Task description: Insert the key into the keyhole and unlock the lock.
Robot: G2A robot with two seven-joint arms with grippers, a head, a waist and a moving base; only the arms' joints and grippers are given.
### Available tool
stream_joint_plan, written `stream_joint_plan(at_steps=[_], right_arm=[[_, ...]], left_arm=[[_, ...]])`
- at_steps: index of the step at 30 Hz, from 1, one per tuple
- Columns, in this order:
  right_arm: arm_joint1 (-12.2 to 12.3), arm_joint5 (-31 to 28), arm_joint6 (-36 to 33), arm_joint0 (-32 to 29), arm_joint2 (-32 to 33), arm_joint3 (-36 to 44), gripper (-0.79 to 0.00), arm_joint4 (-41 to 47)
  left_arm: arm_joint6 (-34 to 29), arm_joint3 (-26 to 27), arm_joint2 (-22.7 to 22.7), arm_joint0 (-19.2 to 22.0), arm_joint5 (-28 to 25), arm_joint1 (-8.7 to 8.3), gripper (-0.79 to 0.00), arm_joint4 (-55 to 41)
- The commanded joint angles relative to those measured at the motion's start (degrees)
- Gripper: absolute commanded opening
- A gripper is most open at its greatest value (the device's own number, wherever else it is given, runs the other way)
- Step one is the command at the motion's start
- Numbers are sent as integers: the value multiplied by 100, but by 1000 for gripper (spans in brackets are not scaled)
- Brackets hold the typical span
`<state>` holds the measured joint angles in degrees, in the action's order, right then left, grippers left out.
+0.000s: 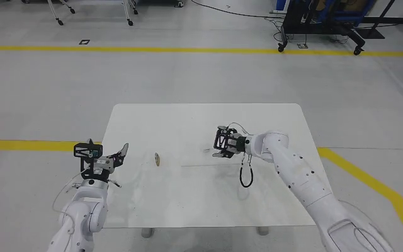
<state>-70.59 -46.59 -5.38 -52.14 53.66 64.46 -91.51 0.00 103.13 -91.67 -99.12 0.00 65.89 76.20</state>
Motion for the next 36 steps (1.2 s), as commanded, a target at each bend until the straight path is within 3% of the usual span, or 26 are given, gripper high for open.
stream_joint_plan(at_steps=[1,4,6,8,18,22,24,28,36], right_arm=[[-94,-85,-14,266,-250,-321,-496,12],[-246,-329,-73,585,-593,-831,-505,112],[-378,-430,-242,798,-800,-1179,-573,307],[-501,-580,-305,980,-1004,-1474,-591,432],[-945,-393,-103,1498,-1592,-2468,-573,531],[-1118,-311,-231,1647,-1757,-2763,-606,597],[-1193,-287,-263,1725,-1815,-2915,-619,628],[-1317,-310,-193,1847,-1910,-3171,-785,675],[-1399,-465,346,1966,-2025,-3474,-785,518]], left_arm=[[0,0,0,0,0,0,0,0],[0,0,0,0,0,0,0,0],[0,0,0,0,0,0,0,0],[0,0,0,0,0,0,0,0],[0,0,0,0,0,0,0,0],[0,0,0,0,0,0,0,0],[0,0,0,0,0,0,0,0],[0,0,0,0,0,0,0,0],[0,0,0,0,0,0,0,0]])
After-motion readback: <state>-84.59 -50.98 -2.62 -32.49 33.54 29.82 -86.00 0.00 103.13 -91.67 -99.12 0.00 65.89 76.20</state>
